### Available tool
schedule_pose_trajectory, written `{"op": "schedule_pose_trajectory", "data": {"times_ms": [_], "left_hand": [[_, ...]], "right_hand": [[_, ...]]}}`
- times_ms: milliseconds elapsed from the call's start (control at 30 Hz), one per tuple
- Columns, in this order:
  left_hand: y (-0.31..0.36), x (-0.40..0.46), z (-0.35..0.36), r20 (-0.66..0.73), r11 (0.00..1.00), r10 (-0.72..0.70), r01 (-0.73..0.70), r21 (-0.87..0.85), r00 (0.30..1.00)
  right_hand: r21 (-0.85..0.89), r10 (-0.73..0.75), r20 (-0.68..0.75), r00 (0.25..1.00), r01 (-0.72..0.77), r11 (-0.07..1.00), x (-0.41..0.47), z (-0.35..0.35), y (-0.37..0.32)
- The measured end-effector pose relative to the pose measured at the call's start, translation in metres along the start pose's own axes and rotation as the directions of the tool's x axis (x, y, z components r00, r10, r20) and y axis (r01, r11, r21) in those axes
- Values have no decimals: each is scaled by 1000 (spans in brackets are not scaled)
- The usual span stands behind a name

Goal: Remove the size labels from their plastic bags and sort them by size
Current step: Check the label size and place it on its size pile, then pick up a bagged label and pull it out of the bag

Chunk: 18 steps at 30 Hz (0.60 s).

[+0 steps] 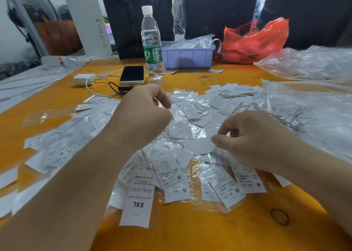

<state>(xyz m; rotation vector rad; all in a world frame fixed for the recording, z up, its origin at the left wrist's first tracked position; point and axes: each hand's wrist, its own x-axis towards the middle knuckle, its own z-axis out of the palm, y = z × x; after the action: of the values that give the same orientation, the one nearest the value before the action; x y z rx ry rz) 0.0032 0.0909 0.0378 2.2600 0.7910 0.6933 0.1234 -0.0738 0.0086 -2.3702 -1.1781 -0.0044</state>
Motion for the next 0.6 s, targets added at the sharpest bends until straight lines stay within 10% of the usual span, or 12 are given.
{"op": "schedule_pose_trajectory", "data": {"times_ms": [333,600], "left_hand": [[-4,-9,21,389,989,29,-83,122,921],[-4,-7,23,238,994,80,-94,48,968]], "right_hand": [[-61,-12,47,999,15,998,-1,7,-9],[313,-71,-83,994,94,945,4,2,-2]]}}
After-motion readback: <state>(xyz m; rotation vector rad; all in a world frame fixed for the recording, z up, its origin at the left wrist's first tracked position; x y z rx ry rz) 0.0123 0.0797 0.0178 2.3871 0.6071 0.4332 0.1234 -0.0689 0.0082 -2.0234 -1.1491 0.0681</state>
